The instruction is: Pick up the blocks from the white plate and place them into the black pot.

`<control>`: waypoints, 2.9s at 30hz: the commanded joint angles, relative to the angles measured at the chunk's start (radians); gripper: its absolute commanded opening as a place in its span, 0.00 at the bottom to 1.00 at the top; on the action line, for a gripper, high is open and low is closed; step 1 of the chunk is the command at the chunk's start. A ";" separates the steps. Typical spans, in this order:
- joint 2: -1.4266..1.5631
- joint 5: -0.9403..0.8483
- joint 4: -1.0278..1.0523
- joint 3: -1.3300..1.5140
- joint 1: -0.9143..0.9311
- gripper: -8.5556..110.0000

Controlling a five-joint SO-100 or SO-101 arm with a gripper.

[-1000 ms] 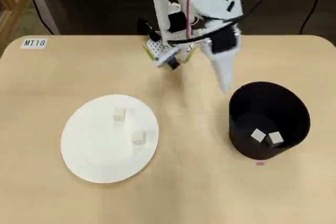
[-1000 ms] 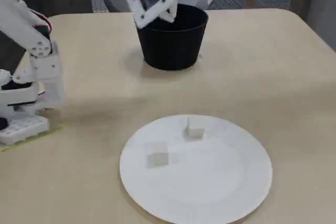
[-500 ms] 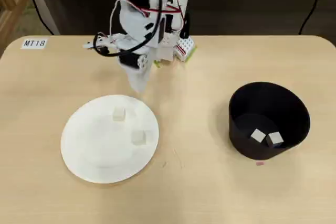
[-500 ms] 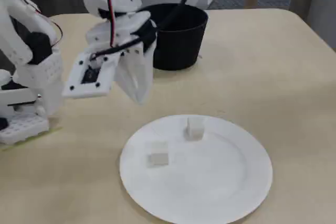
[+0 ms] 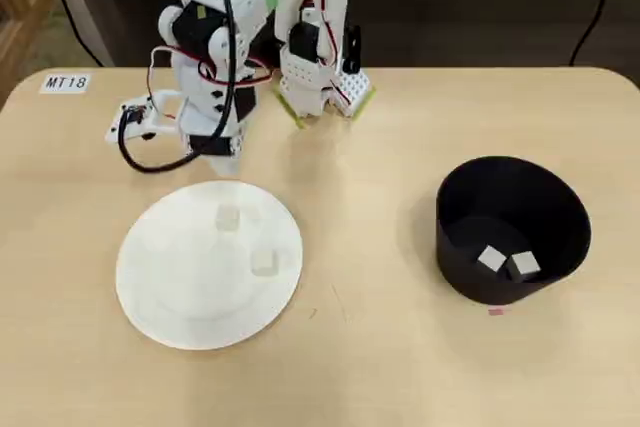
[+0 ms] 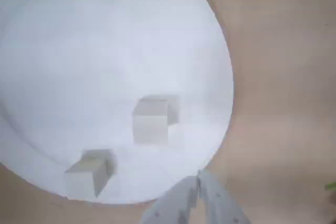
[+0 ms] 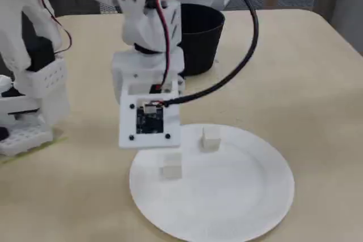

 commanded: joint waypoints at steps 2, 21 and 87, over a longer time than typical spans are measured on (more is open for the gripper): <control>-0.052 0.043 -0.012 -0.055 0.000 0.05; -0.098 0.190 -0.023 -0.057 -0.008 0.39; 0.356 1.091 -0.041 -0.471 -1.032 0.05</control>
